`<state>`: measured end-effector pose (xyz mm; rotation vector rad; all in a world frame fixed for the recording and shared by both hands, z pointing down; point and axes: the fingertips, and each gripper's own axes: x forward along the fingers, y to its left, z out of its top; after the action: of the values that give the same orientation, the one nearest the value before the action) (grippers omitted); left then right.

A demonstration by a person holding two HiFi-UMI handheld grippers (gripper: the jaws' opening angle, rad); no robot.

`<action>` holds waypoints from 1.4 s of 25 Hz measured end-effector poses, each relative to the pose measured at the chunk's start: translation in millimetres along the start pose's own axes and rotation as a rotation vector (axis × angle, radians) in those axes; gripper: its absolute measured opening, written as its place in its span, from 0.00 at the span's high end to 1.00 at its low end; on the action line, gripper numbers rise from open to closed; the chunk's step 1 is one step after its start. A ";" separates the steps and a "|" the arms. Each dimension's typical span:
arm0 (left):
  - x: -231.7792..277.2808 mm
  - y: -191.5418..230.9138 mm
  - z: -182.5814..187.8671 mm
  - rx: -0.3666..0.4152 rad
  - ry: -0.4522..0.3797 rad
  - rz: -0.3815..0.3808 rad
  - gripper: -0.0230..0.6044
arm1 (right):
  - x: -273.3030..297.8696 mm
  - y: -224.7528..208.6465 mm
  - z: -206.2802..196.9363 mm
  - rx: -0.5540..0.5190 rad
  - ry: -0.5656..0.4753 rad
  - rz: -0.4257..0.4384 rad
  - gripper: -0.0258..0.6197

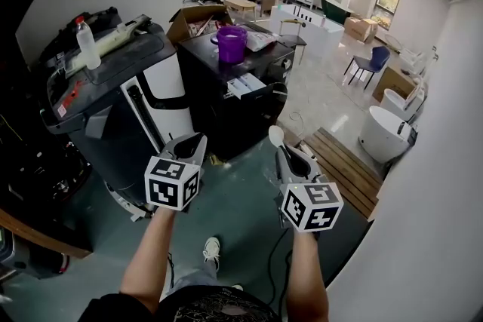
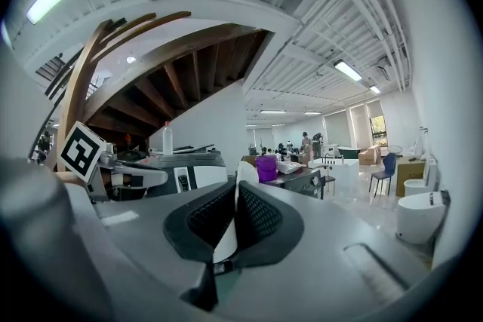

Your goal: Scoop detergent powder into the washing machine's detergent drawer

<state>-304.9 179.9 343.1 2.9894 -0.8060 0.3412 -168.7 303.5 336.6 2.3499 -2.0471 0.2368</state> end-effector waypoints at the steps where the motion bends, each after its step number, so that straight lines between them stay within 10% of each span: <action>1: 8.1 3.9 -0.3 -0.006 0.001 -0.004 0.96 | 7.3 -2.9 0.6 -0.003 0.005 -0.001 0.90; 35: 228.5 176.8 22.6 -0.041 0.026 -0.109 0.96 | 272.4 -58.3 27.8 -0.031 0.089 -0.088 0.90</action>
<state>-196.3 -87.8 365.2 2.9687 -0.6360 0.3538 -72.8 40.7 348.1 2.3594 -1.8896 0.2996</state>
